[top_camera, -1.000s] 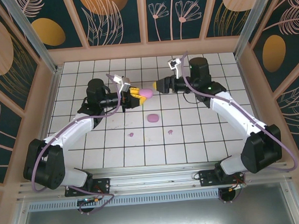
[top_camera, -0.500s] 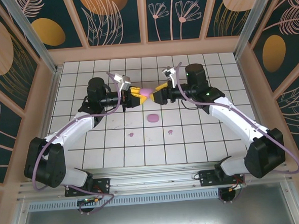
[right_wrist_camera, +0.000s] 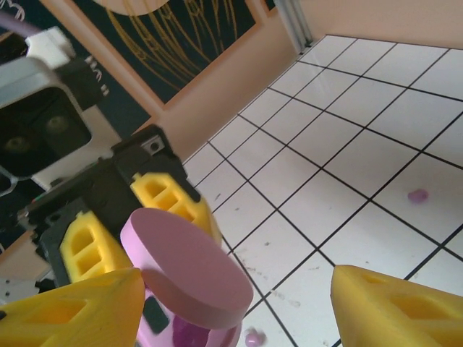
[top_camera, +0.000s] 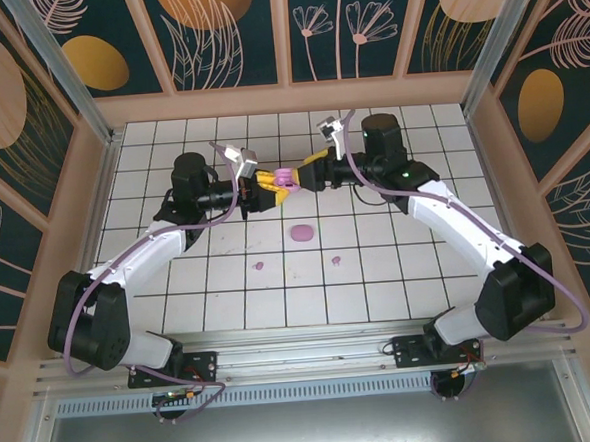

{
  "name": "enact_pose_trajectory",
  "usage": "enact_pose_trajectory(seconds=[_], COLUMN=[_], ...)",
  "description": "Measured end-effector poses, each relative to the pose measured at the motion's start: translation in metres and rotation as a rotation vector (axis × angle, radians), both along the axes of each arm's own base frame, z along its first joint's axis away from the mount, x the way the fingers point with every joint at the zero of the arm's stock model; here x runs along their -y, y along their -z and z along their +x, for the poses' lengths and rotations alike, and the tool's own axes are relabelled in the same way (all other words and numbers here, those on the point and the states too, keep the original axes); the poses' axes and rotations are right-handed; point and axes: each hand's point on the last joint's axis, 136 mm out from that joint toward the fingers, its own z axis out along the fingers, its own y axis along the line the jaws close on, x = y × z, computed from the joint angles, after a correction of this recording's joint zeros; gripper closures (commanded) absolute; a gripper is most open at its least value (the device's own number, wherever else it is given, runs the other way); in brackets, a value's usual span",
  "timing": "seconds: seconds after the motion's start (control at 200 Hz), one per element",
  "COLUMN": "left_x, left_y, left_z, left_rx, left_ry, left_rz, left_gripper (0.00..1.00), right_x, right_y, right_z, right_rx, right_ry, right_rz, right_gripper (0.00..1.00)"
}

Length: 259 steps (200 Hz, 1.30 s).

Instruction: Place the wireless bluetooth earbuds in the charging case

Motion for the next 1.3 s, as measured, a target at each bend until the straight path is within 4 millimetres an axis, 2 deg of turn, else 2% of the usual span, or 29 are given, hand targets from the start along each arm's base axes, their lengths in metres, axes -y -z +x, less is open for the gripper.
enact_pose_trajectory(seconds=[0.185,0.515,0.736,0.991,1.126,1.296], left_x=[0.000,-0.001,-0.001,0.000,0.000,0.000], left_y=[0.004,0.005,0.003,-0.001,-0.003,-0.003], left_z=[0.000,0.003,0.005,0.005,0.005,0.005], left_rx=[-0.019,-0.022,-0.010,0.015,0.023,0.023], left_ry=[-0.004,-0.020,-0.030,-0.029,-0.029,-0.027], left_rz=[0.009,0.014,0.010,-0.001,-0.005,-0.005], left_gripper=[1.00,1.00,1.00,1.00,1.00,1.00], right_x=[-0.001,0.001,0.001,0.005,0.005,0.005], right_y=[0.005,0.007,0.002,-0.014,-0.009,0.007], right_z=[0.012,0.016,0.009,0.001,-0.002,-0.013], right_rx=[-0.036,-0.076,-0.086,-0.053,-0.056,-0.048], right_ry=[0.043,0.076,0.055,0.052,0.040,-0.011], right_rz=[-0.004,0.004,0.015,0.034,0.028,0.002], right_gripper=[0.32,0.29,0.28,0.28,0.28,0.27])
